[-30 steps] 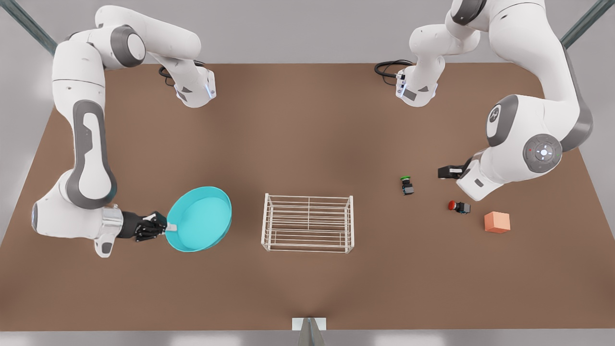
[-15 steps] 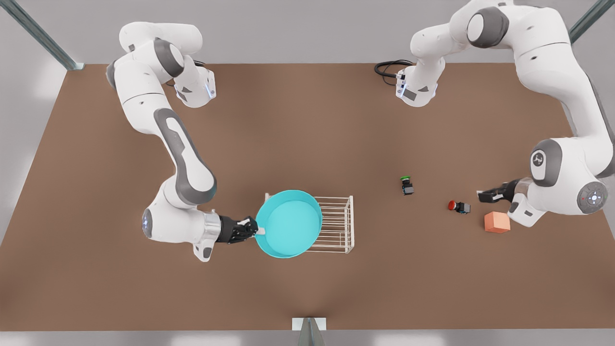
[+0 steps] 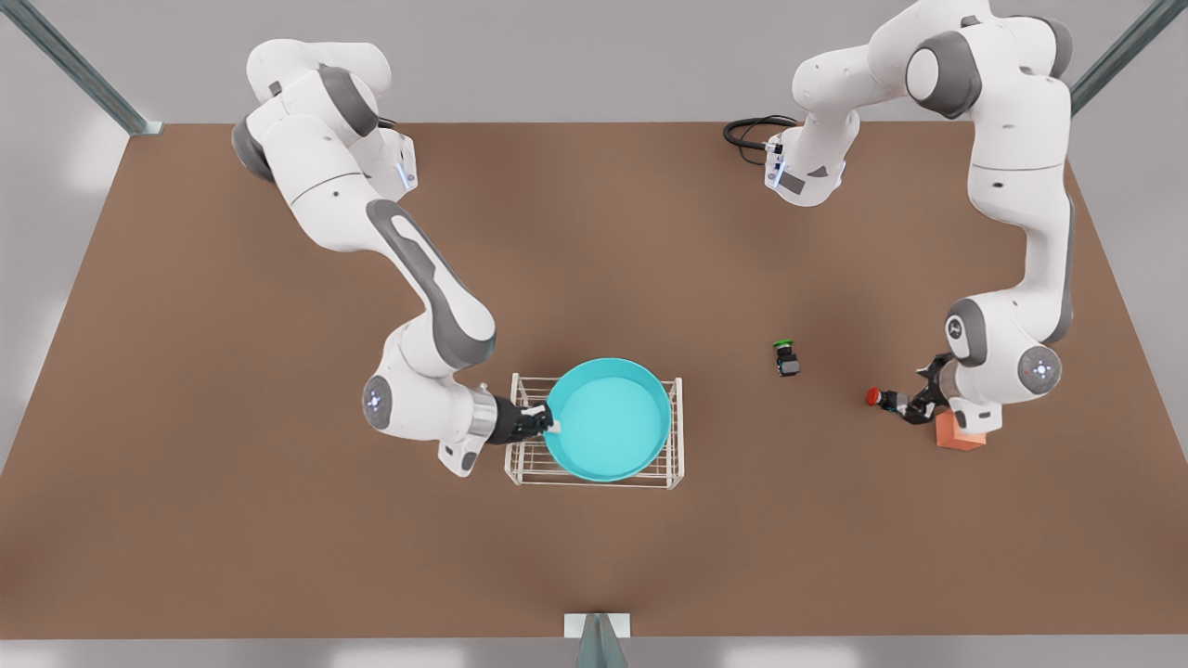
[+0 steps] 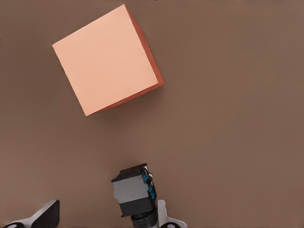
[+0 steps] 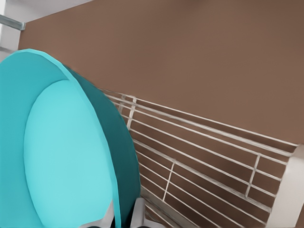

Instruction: Place the plate on the shelf with right arm and place the red button switch in the plate with left arm

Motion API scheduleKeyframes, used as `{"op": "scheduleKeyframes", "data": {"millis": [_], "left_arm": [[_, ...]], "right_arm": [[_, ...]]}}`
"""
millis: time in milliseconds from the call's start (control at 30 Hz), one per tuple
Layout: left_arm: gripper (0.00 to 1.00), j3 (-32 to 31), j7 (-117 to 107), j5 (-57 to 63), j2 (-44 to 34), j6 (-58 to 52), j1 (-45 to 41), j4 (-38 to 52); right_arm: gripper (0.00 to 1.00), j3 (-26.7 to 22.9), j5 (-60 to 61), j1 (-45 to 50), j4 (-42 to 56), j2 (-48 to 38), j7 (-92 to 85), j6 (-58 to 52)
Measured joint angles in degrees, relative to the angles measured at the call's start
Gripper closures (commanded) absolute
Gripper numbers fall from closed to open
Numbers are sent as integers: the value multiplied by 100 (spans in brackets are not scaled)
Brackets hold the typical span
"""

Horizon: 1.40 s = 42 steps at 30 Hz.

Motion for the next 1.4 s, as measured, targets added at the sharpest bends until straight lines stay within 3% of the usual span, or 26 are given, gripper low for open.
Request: {"op": "scheduleKeyframes", "data": {"millis": [33, 67, 100, 267, 400, 600, 700, 767, 933, 1300, 1333, 1367, 1400], "left_arm": [[0, 2, -192, -71, 10, 137, 3, -32], [0, 3, -373, -159, 27, 281, -1, -48], [0, 3, -543, -227, 80, 440, -2, -54], [0, 7, -1240, -350, 162, 979, -59, -60], [0, 8, -1612, -356, 210, 1034, -329, -69], [0, 9, -1947, 249, 294, 822, -277, -115], [0, 23, -2078, 371, 272, 717, -228, -104], [0, 32, -2158, 409, 268, 649, -190, -101], [0, 103, -2322, 459, 282, 523, -179, -95], [0, 120, -2390, 472, 515, 550, -171, -90], [13, 117, -2390, 468, 531, 562, -178, -90], [36, 116, -2400, 474, 538, 562, -194, -89], [47, 115, -2416, 484, 532, 550, -205, -88]], "right_arm": [[79, 0, -14, 17, 0, 4, 47, 12], [31, 0, -27, 32, 0, 8, 94, 22], [0, -4, -79, 51, -2, 12, 159, 30], [0, 0, -561, 125, 9, -86, 632, 35], [0, -40, -930, 127, -10, -735, 804, -145], [0, -137, -2751, -1239, 230, -1865, 870, -1720], [0, -795, -3631, -1766, 307, -1985, 576, -2648], [0, -1142, -3948, -1925, 14, -2496, 400, -3120], [0, -1252, -3866, -2011, -1033, -3751, 266, -3860], [0, -1281, -3672, -2027, -1168, -3787, 82, -4334], [0, -1287, -3667, -2030, -1169, -3785, 69, -4349], [0, -1301, -3660, -2029, -1172, -3784, 57, -4362], [0, -1310, -3652, -2033, -1172, -3782, 45, -4372]]}}
